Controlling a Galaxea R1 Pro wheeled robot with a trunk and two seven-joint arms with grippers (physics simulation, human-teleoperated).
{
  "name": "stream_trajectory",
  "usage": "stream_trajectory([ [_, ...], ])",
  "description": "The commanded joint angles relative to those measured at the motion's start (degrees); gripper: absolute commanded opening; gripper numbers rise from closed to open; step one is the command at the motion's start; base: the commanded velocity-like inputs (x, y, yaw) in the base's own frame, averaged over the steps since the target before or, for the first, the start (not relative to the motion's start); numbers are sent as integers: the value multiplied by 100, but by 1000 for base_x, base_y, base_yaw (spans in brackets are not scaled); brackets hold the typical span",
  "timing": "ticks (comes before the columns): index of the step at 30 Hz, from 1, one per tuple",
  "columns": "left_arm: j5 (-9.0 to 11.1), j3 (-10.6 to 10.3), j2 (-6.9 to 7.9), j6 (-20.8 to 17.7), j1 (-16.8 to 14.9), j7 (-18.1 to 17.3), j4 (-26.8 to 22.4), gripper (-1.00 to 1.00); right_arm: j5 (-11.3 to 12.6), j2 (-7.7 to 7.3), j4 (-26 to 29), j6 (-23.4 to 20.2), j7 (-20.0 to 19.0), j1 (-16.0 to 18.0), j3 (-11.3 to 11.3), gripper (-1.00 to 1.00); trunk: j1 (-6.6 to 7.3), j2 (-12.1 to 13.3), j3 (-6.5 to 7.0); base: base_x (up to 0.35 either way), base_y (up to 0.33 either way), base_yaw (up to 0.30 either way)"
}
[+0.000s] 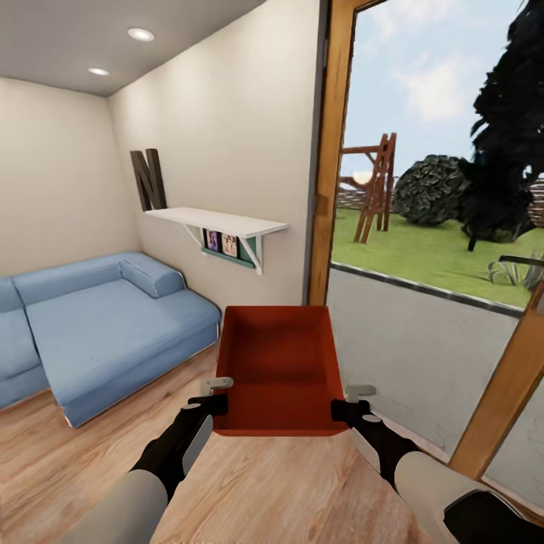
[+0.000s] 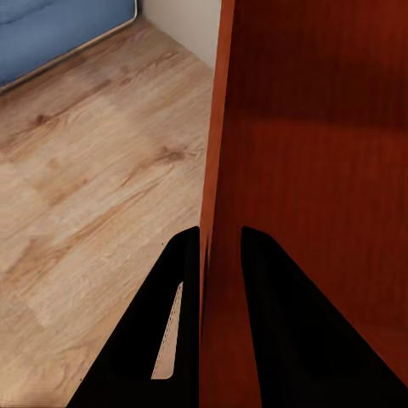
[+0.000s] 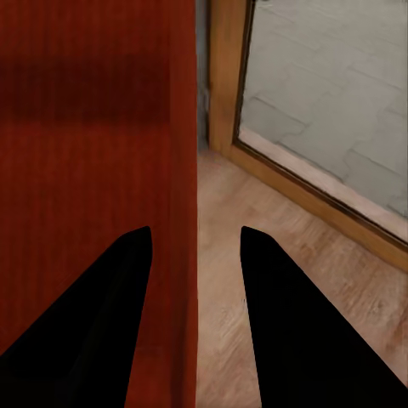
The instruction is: Move the two storage containers from the living room to the garage. In the garage, place one container on the floor and stack the other container on top of it (either order is fine).
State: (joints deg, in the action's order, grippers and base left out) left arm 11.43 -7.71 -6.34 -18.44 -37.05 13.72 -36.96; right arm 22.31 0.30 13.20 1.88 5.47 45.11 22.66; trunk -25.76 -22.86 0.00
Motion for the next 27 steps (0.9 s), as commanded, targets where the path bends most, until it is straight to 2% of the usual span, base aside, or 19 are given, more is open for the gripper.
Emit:
stream_trajectory([
  [1,-79,190,10,51,-4,87,-22,-100,134,-4,-1,16,-55,-1,-2,-100,-2,-6,-3,0,0,268],
  [27,-79,187,10,51,-4,87,-11,-100,135,-4,-1,23,-46,-1,-8,-100,-2,-6,-3,0,0,269],
])
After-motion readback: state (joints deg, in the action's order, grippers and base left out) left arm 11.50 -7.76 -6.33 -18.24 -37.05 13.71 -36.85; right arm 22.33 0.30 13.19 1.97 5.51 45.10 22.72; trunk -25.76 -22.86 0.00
